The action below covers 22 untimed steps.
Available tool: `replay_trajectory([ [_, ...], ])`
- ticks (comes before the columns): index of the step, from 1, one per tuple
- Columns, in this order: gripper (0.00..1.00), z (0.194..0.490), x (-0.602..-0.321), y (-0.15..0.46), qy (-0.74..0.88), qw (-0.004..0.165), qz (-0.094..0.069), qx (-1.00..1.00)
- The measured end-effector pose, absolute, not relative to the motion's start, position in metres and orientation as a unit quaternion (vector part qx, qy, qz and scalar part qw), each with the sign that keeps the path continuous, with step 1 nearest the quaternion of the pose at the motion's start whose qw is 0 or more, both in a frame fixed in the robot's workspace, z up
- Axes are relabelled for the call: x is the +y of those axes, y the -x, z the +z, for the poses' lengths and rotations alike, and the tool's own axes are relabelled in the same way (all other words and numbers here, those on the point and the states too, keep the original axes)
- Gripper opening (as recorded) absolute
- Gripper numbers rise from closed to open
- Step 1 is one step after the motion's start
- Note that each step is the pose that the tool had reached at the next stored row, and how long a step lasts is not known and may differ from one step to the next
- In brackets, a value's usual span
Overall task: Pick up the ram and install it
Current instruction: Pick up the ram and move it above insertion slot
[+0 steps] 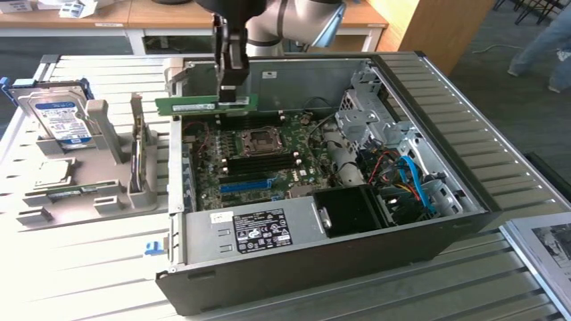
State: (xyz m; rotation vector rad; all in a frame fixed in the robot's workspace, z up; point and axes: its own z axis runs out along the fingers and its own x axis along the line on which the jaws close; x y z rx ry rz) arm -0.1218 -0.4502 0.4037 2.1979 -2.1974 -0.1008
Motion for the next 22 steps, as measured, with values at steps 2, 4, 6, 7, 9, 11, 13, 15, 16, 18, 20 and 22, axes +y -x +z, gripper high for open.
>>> replay_trajectory([
  [2,0.12,0.404,-0.450,0.116,-0.707,0.016,-0.033,-0.707],
  [4,0.12,0.404,-0.450,0.110,-0.707,0.017,-0.033,-0.706],
  [6,0.12,0.404,-0.450,0.104,-0.707,0.017,-0.033,-0.706],
  [7,0.12,0.404,-0.450,0.102,-0.707,0.017,-0.034,-0.707],
  [9,0.12,0.404,-0.450,0.095,-0.707,0.018,-0.034,-0.706],
  [11,0.12,0.404,-0.450,0.089,-0.707,0.018,-0.034,-0.706],
  [13,0.12,0.404,-0.450,0.084,-0.707,0.018,-0.035,-0.706],
  [15,0.12,0.404,-0.450,0.079,-0.707,0.019,-0.035,-0.706],
  [16,0.12,0.404,-0.450,0.076,-0.707,0.019,-0.035,-0.706],
  [18,0.12,0.404,-0.450,0.071,-0.707,0.019,-0.035,-0.706],
  [20,0.12,0.404,-0.450,0.066,-0.707,0.019,-0.036,-0.706],
  [22,0.12,0.404,-0.450,0.062,-0.707,0.019,-0.036,-0.706],
])
